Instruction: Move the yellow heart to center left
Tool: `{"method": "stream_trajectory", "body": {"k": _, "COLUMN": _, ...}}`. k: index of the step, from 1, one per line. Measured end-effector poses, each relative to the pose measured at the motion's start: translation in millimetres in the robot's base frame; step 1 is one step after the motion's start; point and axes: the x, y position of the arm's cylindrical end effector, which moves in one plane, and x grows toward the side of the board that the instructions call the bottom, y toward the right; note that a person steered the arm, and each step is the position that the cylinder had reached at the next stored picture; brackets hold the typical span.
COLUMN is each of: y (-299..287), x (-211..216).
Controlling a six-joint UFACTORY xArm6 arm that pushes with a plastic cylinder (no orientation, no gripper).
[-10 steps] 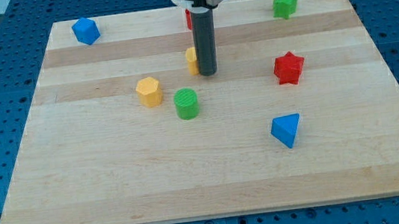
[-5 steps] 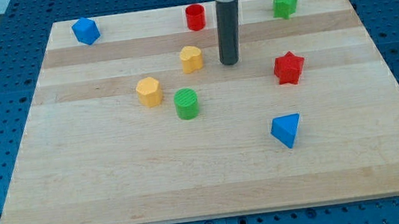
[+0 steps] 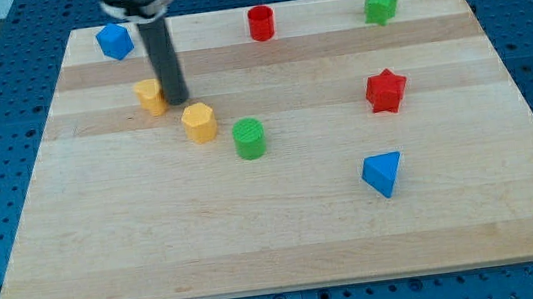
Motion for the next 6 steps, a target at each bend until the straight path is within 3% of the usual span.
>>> {"method": "stream_trajectory", "body": {"k": 6, "y": -34.9, "x": -0.4}}
